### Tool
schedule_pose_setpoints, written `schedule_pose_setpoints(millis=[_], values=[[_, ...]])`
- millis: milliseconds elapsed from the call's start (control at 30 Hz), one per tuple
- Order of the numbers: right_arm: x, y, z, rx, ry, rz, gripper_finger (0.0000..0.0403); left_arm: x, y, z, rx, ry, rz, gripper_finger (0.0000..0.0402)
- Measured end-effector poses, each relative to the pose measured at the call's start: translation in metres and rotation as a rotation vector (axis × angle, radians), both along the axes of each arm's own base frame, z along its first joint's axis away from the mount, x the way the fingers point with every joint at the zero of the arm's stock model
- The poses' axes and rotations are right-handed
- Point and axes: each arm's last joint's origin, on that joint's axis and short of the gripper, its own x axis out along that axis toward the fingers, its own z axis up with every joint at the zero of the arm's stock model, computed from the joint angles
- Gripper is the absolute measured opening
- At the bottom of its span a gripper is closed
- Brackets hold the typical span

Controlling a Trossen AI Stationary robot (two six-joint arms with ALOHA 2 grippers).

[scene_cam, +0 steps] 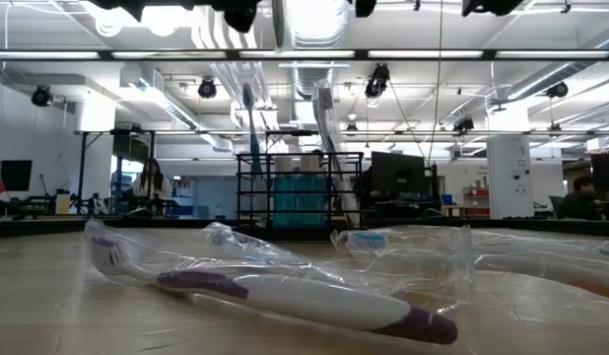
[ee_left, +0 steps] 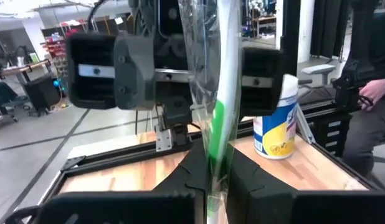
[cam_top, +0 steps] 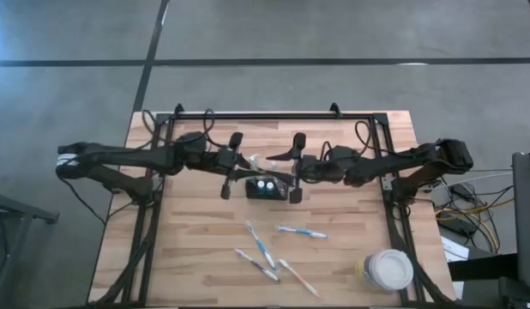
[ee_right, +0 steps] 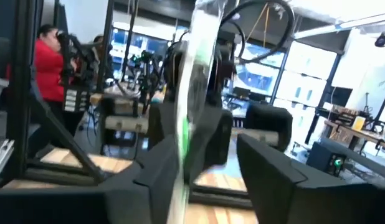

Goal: Pick & Place toothbrushing station
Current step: Put the green toothbrush into the black wire organizer

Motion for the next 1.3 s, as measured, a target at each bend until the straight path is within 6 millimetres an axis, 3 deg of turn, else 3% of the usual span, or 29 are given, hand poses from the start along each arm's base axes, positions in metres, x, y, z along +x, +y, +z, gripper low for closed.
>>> schedule_pose_setpoints(millis=[167, 300, 467, 600, 767, 1133, 1300], values=[[-0.029, -0.001, 0.015, 0.011, 0.028, -0.012, 0.0184, -0.033, -0.003, 0.014, 0.029, -0.004, 0.000, 0.0021], [-0.064, 0.000, 0.010, 0.030, 0.027, -0.002, 0.0172, -0.070, -0.004, 0.007, 0.029, -0.056, 0.032, 0.0021], [-0.115, -0.003, -0.002, 0.093, -0.033, 0.008, 0.0134, -0.116, -0.005, -0.012, -0.002, -0.168, 0.064, 0.0021], [-0.148, -0.004, -0.021, 0.116, -0.067, -0.007, 0.0080, -0.139, -0.007, -0.028, -0.030, -0.216, 0.065, 0.0021], [-0.176, -0.006, -0.047, 0.115, -0.094, -0.011, 0.0016, -0.155, -0.010, -0.051, -0.035, -0.252, 0.054, 0.0021], [-0.194, -0.008, -0.096, 0.137, -0.052, -0.009, 0.0013, -0.160, -0.010, -0.097, -0.017, -0.227, 0.059, 0.0021], [-0.196, -0.008, -0.114, 0.113, -0.026, -0.029, 0.0013, -0.159, -0.010, -0.105, -0.008, -0.220, 0.060, 0.0021]])
